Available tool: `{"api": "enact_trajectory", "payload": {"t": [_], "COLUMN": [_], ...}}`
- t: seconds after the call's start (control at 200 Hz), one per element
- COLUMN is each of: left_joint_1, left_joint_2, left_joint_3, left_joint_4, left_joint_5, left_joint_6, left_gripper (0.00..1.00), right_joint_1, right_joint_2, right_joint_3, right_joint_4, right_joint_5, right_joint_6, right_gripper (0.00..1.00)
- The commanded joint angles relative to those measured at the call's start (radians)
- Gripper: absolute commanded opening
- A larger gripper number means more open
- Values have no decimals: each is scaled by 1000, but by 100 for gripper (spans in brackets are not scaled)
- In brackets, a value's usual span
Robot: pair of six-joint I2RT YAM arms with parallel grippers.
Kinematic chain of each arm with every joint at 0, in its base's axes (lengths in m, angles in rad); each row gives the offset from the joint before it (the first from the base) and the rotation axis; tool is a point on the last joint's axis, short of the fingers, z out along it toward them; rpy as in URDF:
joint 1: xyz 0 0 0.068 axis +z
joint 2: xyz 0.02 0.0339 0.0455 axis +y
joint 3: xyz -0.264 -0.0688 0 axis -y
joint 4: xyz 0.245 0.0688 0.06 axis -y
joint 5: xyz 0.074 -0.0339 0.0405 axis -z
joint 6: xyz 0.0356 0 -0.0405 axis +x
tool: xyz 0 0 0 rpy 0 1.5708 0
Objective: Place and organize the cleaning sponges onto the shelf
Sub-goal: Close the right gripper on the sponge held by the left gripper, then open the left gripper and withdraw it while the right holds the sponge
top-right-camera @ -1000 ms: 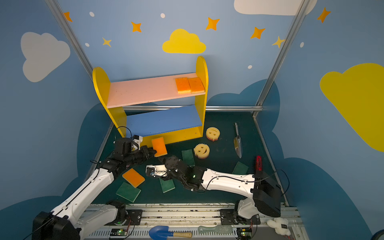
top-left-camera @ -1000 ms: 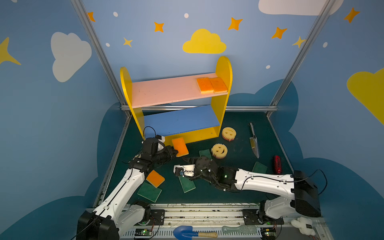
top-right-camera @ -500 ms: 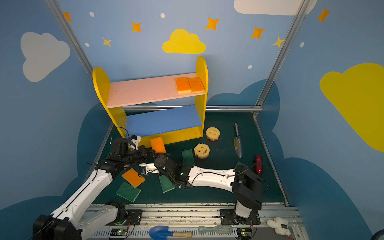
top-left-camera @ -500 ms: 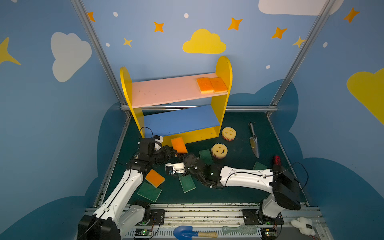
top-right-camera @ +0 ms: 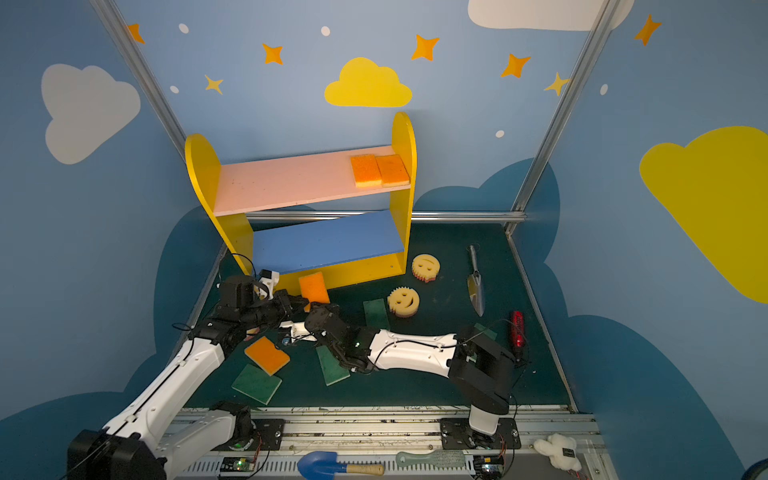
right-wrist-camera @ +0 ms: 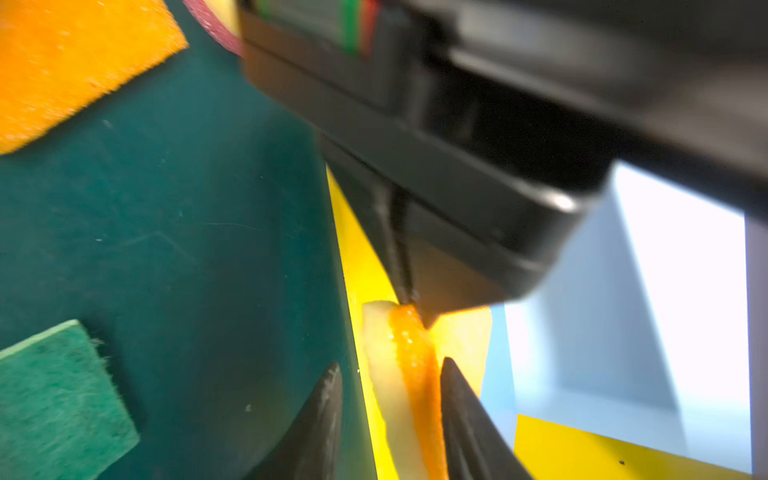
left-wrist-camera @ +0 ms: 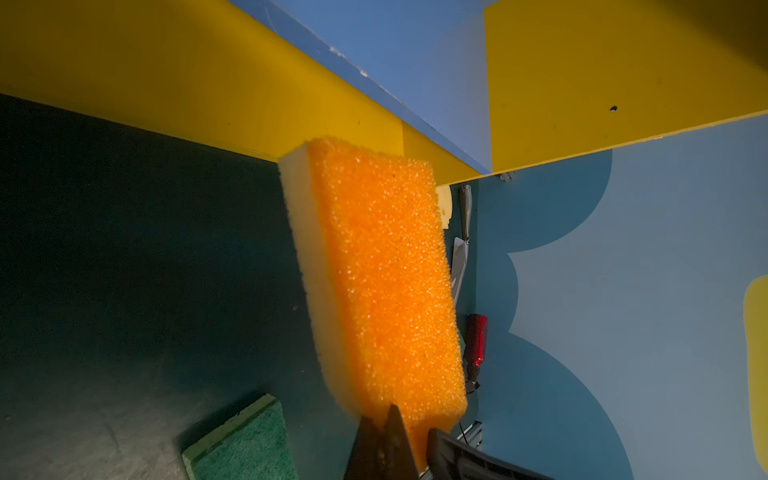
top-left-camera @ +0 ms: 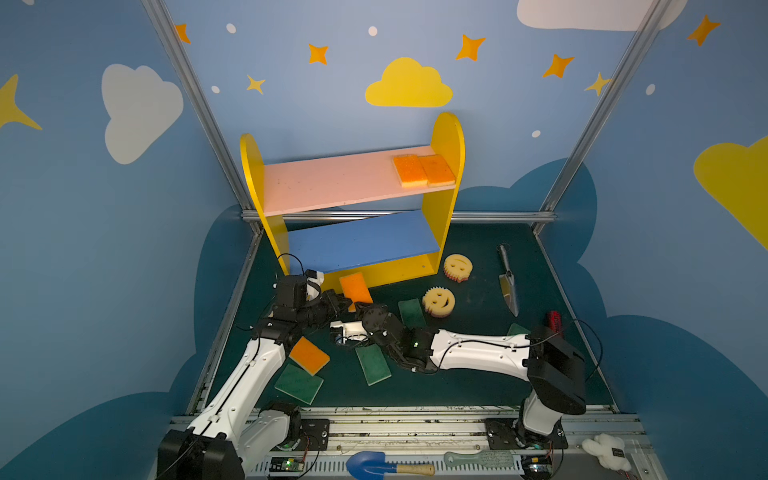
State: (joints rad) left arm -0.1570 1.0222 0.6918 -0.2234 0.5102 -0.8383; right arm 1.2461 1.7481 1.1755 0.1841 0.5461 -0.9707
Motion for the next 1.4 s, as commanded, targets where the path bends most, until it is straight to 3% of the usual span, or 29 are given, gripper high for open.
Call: {"api": "enact_trajectory", "payload": {"t": [0.0, 0.31, 0.505, 0.681, 0.781, 0.816, 0.911, 1.021, 1.081, 1.391], "left_joint_1": [5, 5, 5, 5, 5, 5, 5, 6, 7, 13], "left_joint_2": [7, 24, 29, 18, 12, 14, 3, -43, -84, -290], "left_joint_3": [0, 8, 24, 40, 44, 47, 59, 62, 56, -40], "left_joint_4": [18, 33, 17, -12, -20, -22, -38, -57, -63, -62], "left_joint_5": [27, 71, 69, 67, 63, 66, 70, 53, 28, -188], "left_joint_6": [1, -11, -1, 12, 14, 15, 30, 56, 73, 39], "left_gripper": [3, 3, 3, 3, 4, 10, 48, 83, 98, 99], "right_joint_1": [-14, -16, -18, -20, -17, -17, -17, -17, -17, -16], "right_joint_2": [-21, -3, -4, -9, -18, -25, -46, -79, -105, -333], "right_joint_3": [-11, 2, -2, 1, 6, 5, 4, -3, -7, -57], "right_joint_4": [24, 34, 31, 24, 14, 12, -2, -20, -39, -181], "right_joint_5": [18, 15, 26, 24, 23, 22, 18, 17, 20, 38], "right_joint_6": [-1, -5, 6, 28, 46, 53, 81, 107, 120, 218], "right_gripper": [34, 30, 18, 0, 0, 0, 0, 0, 0, 0]}}
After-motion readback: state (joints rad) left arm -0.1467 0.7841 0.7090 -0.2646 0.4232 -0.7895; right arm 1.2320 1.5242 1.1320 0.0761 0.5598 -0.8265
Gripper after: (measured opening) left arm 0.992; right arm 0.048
